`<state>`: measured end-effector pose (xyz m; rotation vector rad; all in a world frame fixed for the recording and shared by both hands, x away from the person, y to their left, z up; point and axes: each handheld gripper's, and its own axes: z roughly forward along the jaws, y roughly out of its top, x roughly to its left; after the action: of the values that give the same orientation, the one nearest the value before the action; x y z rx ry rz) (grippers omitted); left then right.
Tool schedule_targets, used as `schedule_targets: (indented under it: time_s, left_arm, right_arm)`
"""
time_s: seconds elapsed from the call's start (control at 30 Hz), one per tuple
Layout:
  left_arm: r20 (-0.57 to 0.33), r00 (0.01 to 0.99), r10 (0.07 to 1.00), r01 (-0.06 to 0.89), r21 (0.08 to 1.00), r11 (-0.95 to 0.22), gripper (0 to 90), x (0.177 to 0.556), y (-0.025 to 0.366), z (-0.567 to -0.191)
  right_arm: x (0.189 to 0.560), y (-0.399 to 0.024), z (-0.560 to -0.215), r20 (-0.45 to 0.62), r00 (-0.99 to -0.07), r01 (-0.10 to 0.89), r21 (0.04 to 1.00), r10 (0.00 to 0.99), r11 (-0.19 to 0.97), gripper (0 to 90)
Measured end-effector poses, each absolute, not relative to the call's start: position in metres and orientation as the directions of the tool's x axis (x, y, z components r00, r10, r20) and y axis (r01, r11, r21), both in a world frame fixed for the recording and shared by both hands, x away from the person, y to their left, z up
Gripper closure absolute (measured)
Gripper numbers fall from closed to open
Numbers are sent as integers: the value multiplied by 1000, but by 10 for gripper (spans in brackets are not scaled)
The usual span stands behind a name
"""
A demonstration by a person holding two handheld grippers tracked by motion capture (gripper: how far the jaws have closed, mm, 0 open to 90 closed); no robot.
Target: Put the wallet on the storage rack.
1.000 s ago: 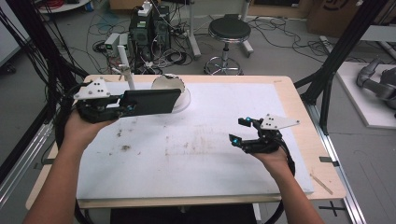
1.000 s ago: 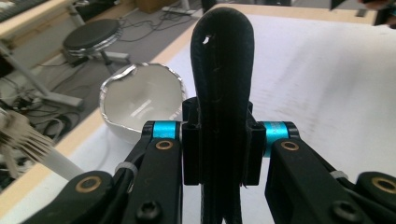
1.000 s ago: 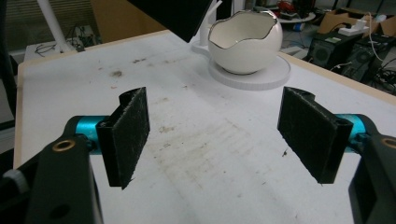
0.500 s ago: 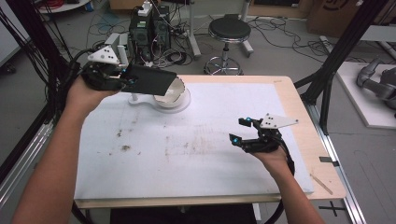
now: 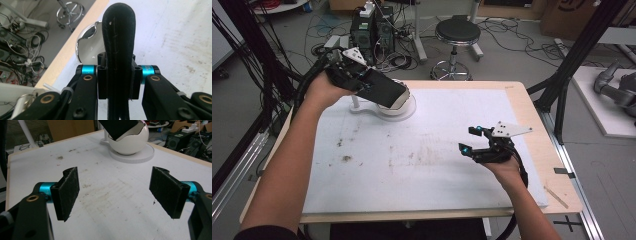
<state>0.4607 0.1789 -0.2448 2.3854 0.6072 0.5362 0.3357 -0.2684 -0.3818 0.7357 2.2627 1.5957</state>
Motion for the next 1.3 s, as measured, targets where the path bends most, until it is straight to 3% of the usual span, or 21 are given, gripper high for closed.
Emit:
schedule_targets:
  time_s: [0.43, 0.63, 0.9, 1.3]
  left_arm:
    - [132, 813, 567, 366, 641, -674, 746, 496, 163, -275]
    - [213, 748, 629, 374, 648, -664, 640, 501, 159, -270]
    - [247, 683, 687, 366, 698, -615, 520, 503, 171, -260]
    - [346, 581, 736, 389, 677, -625, 506, 512, 177, -271]
  right_arm:
    - [338, -269, -385, 82, -836, 260, 930, 542, 260, 246]
    - [338, -267, -386, 85, -843, 262, 927, 531, 267, 246]
    - [338, -266, -386, 91, -856, 257, 929, 508, 267, 246]
    - [339, -265, -388, 90, -854, 265, 923, 513, 278, 246]
